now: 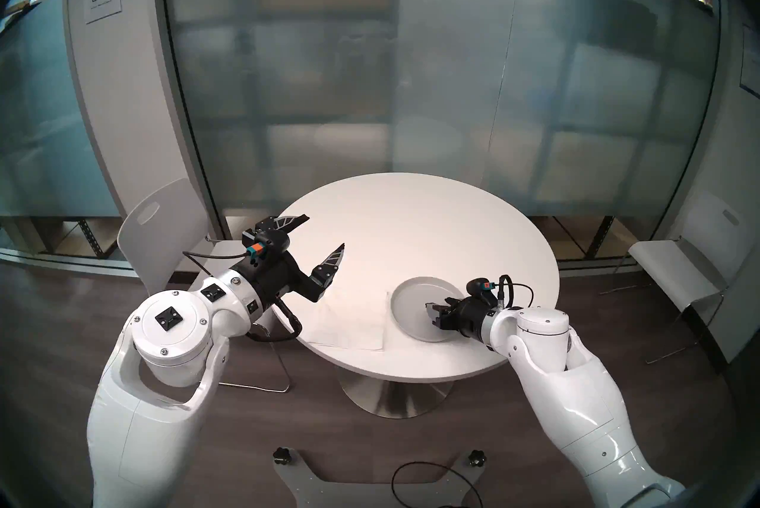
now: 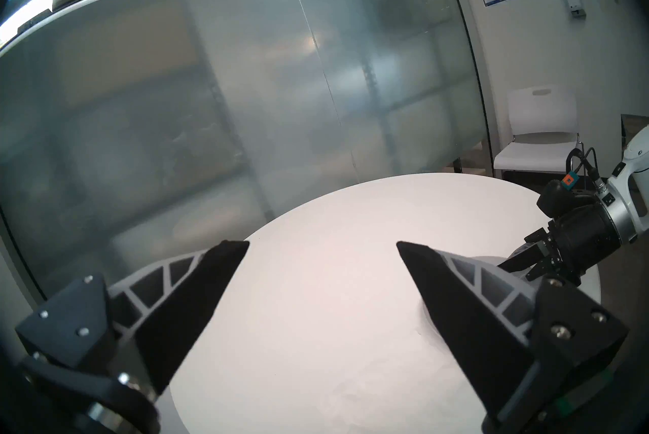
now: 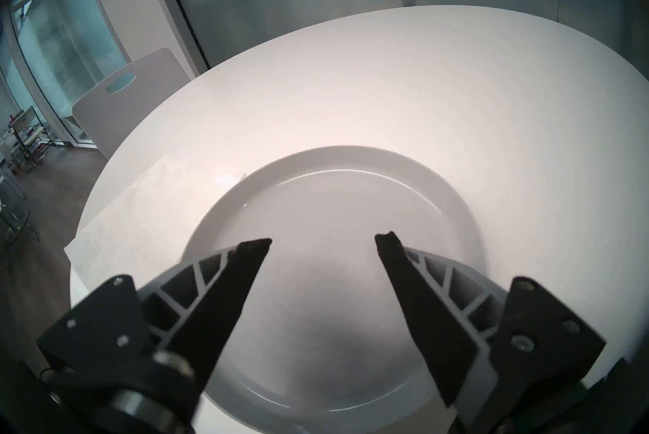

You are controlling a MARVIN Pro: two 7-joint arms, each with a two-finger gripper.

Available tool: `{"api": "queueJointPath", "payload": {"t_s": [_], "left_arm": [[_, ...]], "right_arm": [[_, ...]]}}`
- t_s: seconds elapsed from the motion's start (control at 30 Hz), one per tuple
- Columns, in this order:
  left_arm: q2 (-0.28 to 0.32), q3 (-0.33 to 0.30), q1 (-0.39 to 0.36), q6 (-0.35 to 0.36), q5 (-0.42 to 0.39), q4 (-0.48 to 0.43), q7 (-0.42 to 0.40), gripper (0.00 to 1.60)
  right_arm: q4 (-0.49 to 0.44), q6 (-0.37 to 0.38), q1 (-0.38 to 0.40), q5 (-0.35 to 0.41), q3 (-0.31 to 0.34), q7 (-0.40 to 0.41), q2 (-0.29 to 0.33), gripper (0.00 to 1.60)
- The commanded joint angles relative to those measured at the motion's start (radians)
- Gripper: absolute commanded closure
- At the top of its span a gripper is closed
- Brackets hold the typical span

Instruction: Fold the napkin in half twice and place it beside the plate

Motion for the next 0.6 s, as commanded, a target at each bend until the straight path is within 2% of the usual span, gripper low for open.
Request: {"api": "queueJointPath", "payload": {"t_s": [0.0,0.33,0.57], "left_arm": [[0.003,-0.003,-0.005,-0.007,0.0,-0.025,-0.002,0.0],[0.004,-0.008,-0.003,-0.008,-0.003,-0.024,-0.004,0.0],[0.003,-0.006,-0.009,-0.01,-0.004,-0.022,-0.005,0.0]], "right_arm": [[0.033,0.011,0.079,-0.01,-0.018,0.014,0.0,0.31],[0.066,0.007,0.075,-0.038,-0.022,0.019,0.021,0.33],[0.0,0.055,0.034,-0.035,-0.001,0.044,0.054,0.36]]}}
